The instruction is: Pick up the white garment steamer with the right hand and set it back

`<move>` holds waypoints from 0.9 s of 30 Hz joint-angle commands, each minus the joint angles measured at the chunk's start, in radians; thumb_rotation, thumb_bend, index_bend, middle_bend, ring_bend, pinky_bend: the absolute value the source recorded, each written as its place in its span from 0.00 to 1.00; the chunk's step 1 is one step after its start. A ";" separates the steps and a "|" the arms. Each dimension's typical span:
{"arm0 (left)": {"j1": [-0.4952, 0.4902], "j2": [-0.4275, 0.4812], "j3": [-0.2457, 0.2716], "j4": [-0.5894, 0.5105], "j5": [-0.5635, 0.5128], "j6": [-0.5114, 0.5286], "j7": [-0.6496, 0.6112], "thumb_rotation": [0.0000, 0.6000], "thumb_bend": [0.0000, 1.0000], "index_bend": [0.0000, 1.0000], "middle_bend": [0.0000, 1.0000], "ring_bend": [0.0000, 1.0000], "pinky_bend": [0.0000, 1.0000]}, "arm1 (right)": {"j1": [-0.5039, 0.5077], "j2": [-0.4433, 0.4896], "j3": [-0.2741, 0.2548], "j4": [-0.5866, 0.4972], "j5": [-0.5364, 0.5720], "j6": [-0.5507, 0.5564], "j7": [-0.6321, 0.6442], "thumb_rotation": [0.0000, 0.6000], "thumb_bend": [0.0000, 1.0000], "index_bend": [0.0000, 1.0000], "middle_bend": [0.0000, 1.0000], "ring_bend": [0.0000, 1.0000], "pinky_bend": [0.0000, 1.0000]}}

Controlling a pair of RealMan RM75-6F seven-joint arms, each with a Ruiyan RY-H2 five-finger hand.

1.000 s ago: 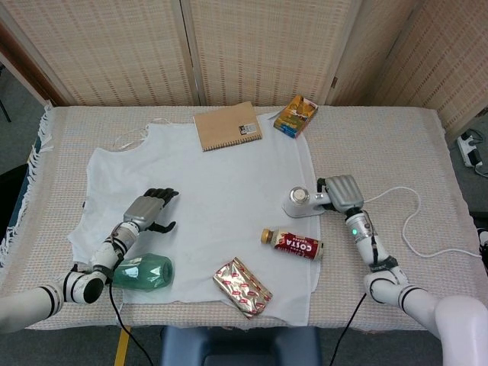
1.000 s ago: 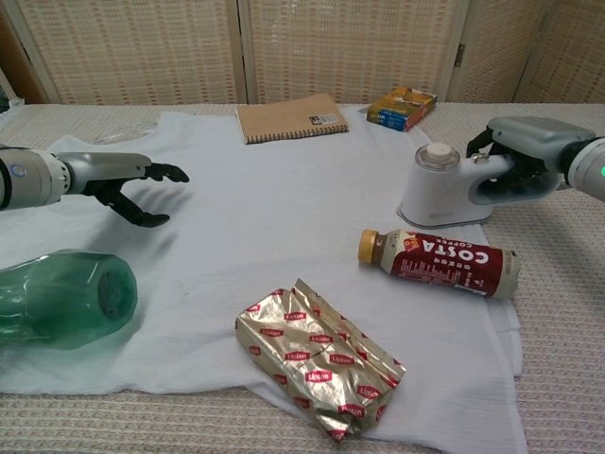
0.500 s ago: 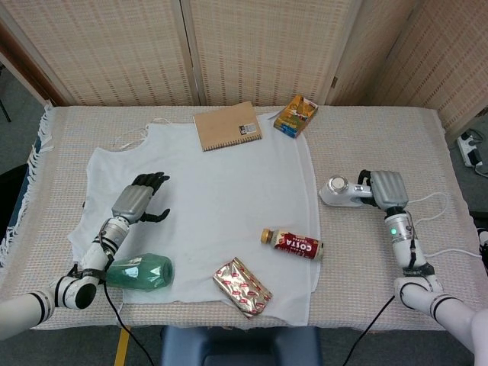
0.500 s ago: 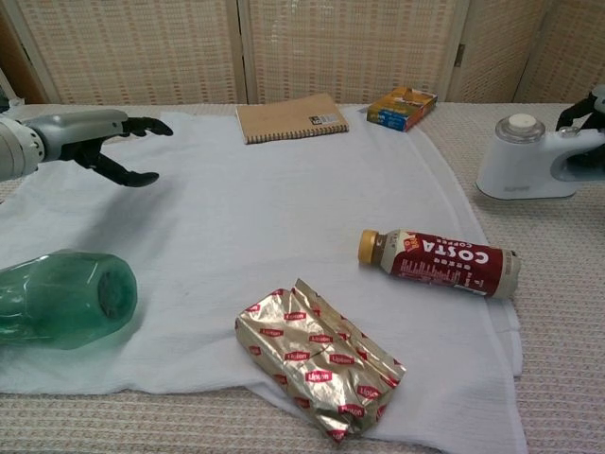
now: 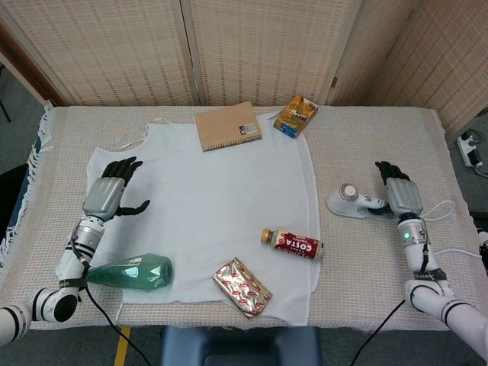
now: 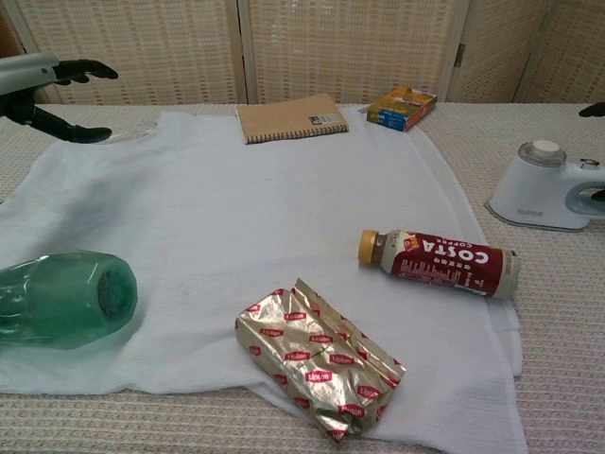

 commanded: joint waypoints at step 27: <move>0.429 0.095 0.106 -0.151 0.086 0.515 0.009 1.00 0.30 0.14 0.07 0.02 0.00 | -0.480 0.350 -0.162 -0.639 -0.284 0.718 -0.074 1.00 0.14 0.01 0.15 0.02 0.12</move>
